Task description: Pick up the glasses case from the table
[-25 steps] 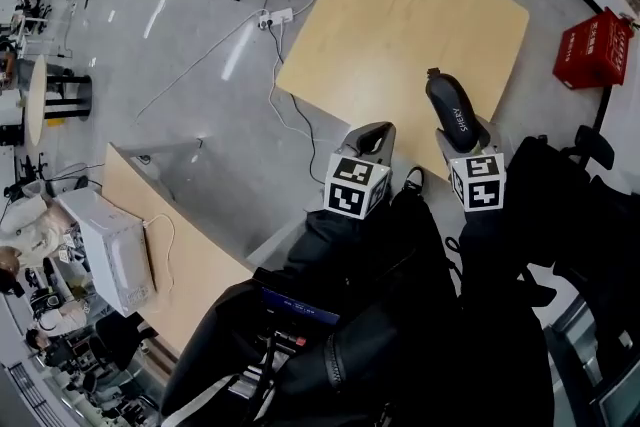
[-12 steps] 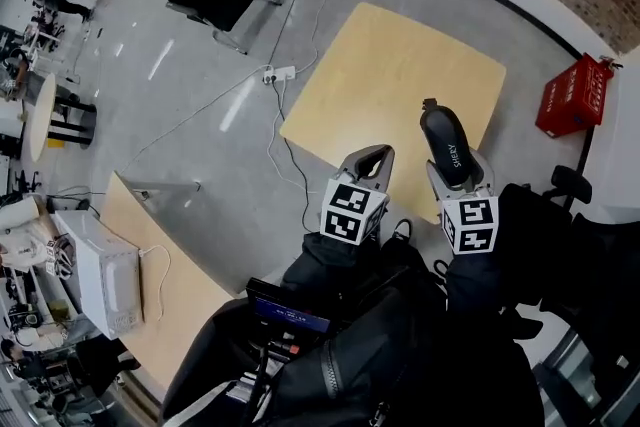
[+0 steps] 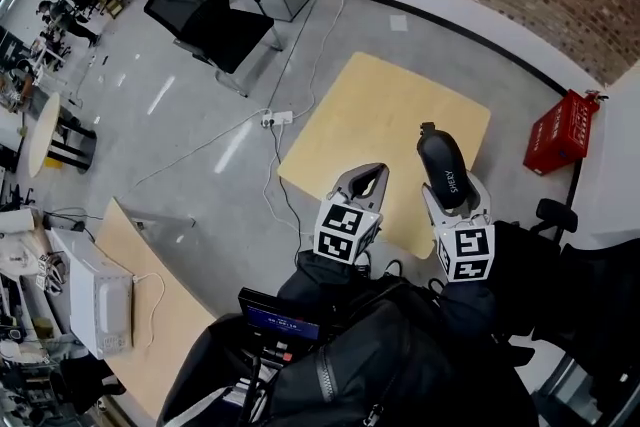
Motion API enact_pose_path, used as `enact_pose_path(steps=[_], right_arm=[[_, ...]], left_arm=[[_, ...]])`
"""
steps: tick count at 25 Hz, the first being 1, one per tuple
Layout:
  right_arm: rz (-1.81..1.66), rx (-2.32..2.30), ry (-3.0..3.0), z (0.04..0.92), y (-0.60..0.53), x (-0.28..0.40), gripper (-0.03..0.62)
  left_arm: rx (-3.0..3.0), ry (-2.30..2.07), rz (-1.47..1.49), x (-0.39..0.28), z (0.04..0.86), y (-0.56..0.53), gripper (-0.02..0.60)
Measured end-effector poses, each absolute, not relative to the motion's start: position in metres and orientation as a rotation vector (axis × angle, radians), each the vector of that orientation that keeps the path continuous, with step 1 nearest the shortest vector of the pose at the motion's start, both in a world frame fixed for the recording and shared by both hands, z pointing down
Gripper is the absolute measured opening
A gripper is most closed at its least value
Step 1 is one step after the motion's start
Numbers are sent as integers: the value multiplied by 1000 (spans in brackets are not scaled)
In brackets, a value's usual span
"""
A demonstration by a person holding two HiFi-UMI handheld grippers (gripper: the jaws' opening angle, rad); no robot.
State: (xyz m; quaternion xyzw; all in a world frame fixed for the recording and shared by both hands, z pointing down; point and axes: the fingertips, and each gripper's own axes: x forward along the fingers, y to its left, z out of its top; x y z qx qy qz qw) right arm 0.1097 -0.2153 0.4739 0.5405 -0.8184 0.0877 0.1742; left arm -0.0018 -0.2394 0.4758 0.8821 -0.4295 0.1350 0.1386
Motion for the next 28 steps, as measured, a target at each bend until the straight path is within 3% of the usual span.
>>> enact_pose_path(steps=[18,28], right_arm=[[-76,1667,-2467,345,-233,104,334],[-204,1721,-2467,324,-234,102,334]], left_arm=[[2800,-1295,154,13,367,-261,0],[2935,-1284,34,18,336,-257,0]])
